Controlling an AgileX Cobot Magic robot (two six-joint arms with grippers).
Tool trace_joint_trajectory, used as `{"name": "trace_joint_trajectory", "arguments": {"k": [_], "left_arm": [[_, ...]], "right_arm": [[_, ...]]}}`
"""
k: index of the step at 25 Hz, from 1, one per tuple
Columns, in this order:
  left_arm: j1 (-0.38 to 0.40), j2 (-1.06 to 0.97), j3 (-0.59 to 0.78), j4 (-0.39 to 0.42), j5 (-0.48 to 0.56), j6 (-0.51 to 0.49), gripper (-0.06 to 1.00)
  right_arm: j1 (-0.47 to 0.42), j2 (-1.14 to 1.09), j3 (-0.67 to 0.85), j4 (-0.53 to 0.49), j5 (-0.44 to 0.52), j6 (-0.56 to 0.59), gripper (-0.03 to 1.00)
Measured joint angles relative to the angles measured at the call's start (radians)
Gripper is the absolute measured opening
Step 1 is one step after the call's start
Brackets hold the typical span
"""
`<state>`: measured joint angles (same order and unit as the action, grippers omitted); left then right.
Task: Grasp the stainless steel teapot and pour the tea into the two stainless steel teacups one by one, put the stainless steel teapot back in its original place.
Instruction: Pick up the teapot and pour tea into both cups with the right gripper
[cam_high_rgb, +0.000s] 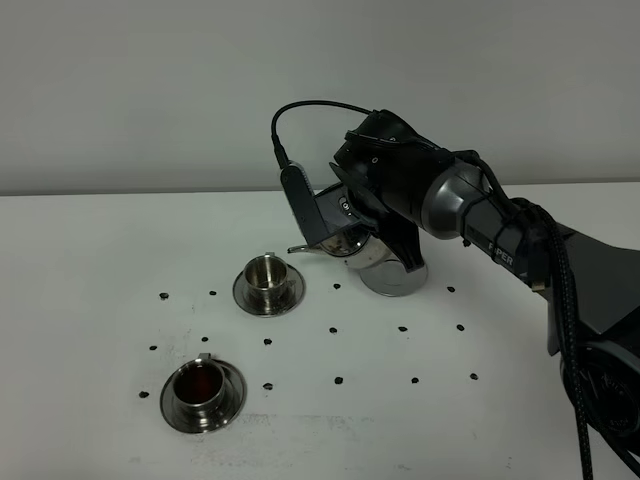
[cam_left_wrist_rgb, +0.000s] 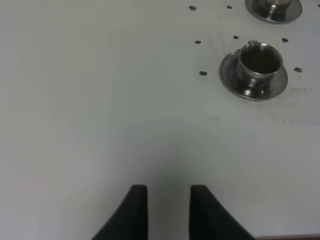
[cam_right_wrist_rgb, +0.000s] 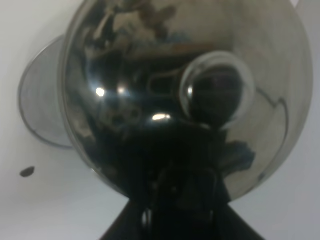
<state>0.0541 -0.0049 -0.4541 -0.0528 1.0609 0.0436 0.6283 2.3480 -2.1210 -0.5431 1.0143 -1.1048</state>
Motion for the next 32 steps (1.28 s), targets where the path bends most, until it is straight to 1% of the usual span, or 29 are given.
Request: {"name": "trace_joint_trajectory", "arguments": {"k": [15, 23, 29, 32], "left_arm": [[0.000, 0.000, 0.000, 0.000, 0.000, 0.000, 0.24], [0.000, 0.000, 0.000, 0.000, 0.000, 0.000, 0.24], [0.000, 0.000, 0.000, 0.000, 0.000, 0.000, 0.24], [0.000, 0.000, 0.000, 0.000, 0.000, 0.000, 0.24]], "right_arm": [[0.032, 0.000, 0.000, -0.028, -0.004, -0.003, 0.19], [0.036, 0.000, 0.000, -0.080, -0.009, -0.004, 0.19], [0.036, 0.000, 0.000, -0.083, -0.009, -0.005, 0.19], [0.036, 0.000, 0.000, -0.101, -0.009, -0.006, 0.19]]}}
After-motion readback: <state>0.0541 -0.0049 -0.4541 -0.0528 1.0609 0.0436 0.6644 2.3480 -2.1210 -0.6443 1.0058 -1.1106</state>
